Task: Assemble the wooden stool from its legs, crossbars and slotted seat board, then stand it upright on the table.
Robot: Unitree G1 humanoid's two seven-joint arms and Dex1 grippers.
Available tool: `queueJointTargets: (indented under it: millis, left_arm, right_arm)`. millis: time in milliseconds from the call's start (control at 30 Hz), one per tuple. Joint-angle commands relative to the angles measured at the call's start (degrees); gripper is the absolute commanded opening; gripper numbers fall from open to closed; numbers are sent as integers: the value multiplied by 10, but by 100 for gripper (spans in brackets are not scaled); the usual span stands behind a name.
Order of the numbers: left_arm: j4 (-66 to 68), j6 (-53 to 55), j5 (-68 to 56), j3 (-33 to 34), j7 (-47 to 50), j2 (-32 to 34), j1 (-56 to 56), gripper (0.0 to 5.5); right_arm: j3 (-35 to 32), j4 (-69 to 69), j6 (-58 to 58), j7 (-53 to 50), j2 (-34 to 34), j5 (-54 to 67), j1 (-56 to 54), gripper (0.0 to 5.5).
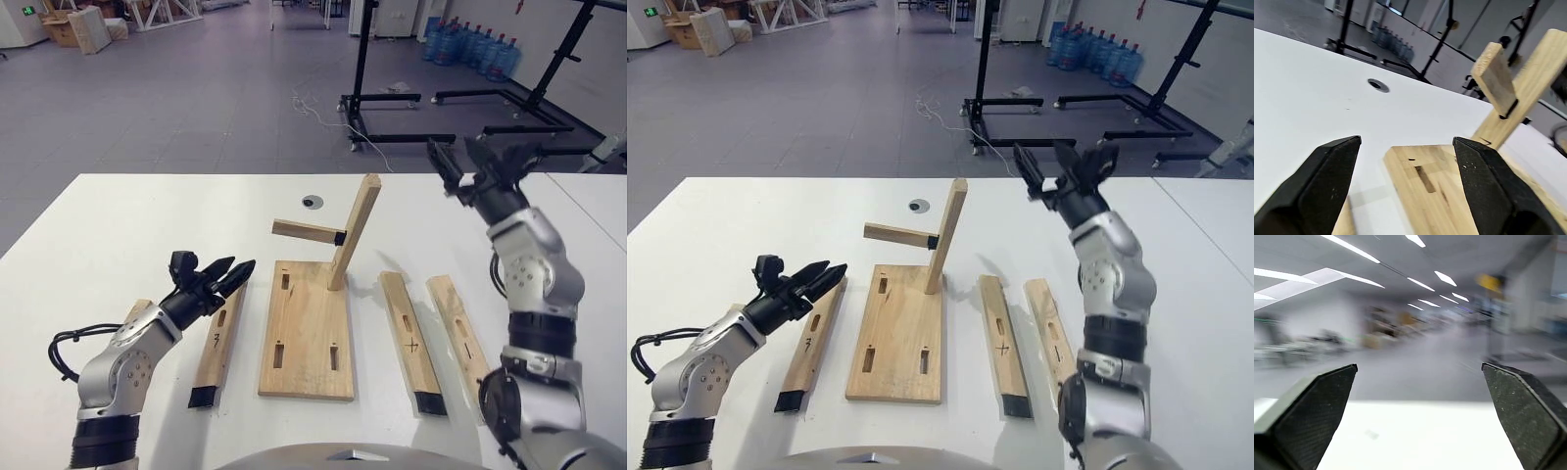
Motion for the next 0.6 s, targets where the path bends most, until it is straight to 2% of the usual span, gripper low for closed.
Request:
queueJointTargets:
  millis: [33, 167, 300, 433, 600]
  left_arm:
    - [-99, -15, 49, 25, 92, -11, 53, 343]
    - [-160, -39, 87, 36, 171, -49, 97, 343]
    - [-185, -52, 115, 10, 202, -78, 134, 343]
    - [-211, -48, 120, -1, 214, -89, 152, 343]
    - [-219, -35, 134, -10, 221, -79, 155, 343]
  right_arm:
    - [47, -145, 110, -94, 14, -84, 139, 470]
    - [33, -323, 240, -63, -14, -54, 275, 470]
    - [4, -393, 347, -20, -45, -9, 335, 470]
    - [-15, -408, 444, 7, -61, 23, 385, 470]
    - [-6, -378, 540, 6, -68, 25, 396, 470]
